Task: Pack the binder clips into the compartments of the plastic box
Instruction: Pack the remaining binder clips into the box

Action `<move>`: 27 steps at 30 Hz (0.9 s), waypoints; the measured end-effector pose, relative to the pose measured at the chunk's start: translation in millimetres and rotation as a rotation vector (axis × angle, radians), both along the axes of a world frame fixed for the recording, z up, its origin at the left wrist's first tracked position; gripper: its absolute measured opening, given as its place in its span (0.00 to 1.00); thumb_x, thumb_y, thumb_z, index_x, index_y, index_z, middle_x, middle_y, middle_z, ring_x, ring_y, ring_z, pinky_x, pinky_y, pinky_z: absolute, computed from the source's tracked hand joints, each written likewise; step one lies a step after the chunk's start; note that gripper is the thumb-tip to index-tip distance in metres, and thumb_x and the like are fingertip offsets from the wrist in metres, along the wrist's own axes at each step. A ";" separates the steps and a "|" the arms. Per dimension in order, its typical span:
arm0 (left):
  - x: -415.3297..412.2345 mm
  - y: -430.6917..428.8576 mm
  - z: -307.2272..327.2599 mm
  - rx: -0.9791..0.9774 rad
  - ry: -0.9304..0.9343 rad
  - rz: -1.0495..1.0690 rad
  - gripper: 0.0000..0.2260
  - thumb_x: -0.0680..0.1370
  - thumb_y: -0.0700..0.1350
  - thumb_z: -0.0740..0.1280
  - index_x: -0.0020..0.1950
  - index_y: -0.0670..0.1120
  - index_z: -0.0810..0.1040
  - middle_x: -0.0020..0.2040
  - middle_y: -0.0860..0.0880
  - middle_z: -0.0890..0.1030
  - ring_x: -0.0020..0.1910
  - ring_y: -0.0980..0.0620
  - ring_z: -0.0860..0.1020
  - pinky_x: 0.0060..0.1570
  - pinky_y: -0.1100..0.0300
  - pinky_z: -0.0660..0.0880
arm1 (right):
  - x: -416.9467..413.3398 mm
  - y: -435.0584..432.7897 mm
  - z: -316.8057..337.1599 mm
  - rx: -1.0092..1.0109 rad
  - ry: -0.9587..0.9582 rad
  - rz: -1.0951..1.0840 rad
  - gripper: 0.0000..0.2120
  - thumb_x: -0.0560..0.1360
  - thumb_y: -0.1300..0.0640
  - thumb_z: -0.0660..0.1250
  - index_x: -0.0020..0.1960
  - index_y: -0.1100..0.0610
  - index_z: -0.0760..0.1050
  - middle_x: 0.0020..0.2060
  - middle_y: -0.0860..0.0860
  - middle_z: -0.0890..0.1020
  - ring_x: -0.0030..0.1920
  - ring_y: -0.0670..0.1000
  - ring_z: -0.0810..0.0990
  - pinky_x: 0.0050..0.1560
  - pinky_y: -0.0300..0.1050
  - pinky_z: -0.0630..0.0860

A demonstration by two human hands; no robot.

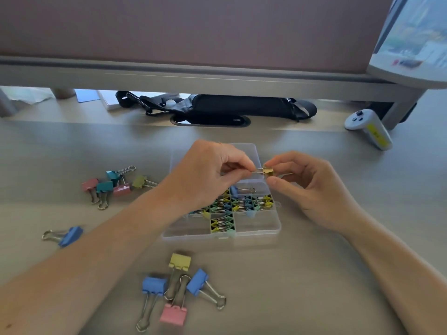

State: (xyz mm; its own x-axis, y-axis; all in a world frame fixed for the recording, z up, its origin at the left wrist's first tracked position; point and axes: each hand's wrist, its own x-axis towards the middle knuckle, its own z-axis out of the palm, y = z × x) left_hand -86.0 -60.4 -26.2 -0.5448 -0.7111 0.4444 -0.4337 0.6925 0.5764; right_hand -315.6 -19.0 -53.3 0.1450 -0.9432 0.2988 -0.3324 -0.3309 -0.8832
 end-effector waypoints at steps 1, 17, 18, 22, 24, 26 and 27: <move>-0.3 -0.4 -1.8 -0.030 -0.024 -0.003 0.06 0.77 0.39 0.75 0.51 0.48 0.88 0.44 0.55 0.86 0.43 0.60 0.83 0.47 0.70 0.79 | -1.1 -0.1 -1.7 -0.014 0.045 -0.010 0.09 0.75 0.57 0.76 0.55 0.54 0.84 0.47 0.50 0.88 0.49 0.50 0.86 0.56 0.46 0.82; -3.4 7.3 -3.5 -0.135 -0.325 -0.040 0.06 0.79 0.43 0.71 0.53 0.49 0.88 0.49 0.52 0.85 0.45 0.53 0.81 0.47 0.51 0.80 | -1.3 5.5 -4.3 -0.298 0.516 -0.034 0.08 0.77 0.61 0.75 0.54 0.51 0.86 0.54 0.43 0.85 0.54 0.41 0.83 0.57 0.29 0.75; -2.1 7.4 -3.6 -0.135 -0.337 -0.050 0.06 0.80 0.44 0.71 0.53 0.49 0.88 0.49 0.52 0.85 0.46 0.53 0.80 0.46 0.50 0.80 | -1.4 6.0 -4.5 -0.314 0.535 -0.038 0.08 0.77 0.62 0.75 0.52 0.51 0.87 0.53 0.44 0.84 0.53 0.41 0.82 0.57 0.26 0.73; 3.0 7.5 -2.4 -0.095 -0.392 -0.080 0.10 0.82 0.46 0.67 0.59 0.53 0.86 0.54 0.56 0.82 0.51 0.55 0.76 0.53 0.51 0.75 | -2.9 5.7 -5.7 -0.332 0.583 -0.016 0.07 0.78 0.63 0.72 0.53 0.55 0.87 0.53 0.46 0.84 0.51 0.41 0.82 0.56 0.25 0.71; 6.1 8.3 -1.6 -0.065 -0.429 -0.092 0.12 0.83 0.45 0.65 0.62 0.54 0.85 0.55 0.58 0.80 0.54 0.56 0.73 0.59 0.53 0.70 | -2.5 5.8 -7.2 -0.352 0.604 -0.001 0.08 0.79 0.62 0.70 0.54 0.57 0.87 0.52 0.47 0.84 0.50 0.42 0.82 0.55 0.28 0.74; 8.8 9.9 -1.8 -0.060 -0.486 -0.098 0.14 0.84 0.44 0.62 0.65 0.56 0.82 0.58 0.59 0.79 0.57 0.57 0.71 0.64 0.58 0.63 | -1.7 6.7 -8.9 -0.375 0.629 0.005 0.08 0.80 0.60 0.68 0.54 0.57 0.86 0.53 0.47 0.83 0.50 0.43 0.82 0.54 0.34 0.77; 9.8 10.7 -1.6 -0.056 -0.509 -0.097 0.16 0.84 0.44 0.61 0.67 0.56 0.81 0.60 0.59 0.79 0.59 0.58 0.69 0.64 0.60 0.59 | -1.8 6.7 -9.7 -0.389 0.642 0.001 0.08 0.80 0.59 0.68 0.55 0.57 0.86 0.53 0.47 0.83 0.50 0.44 0.82 0.54 0.37 0.78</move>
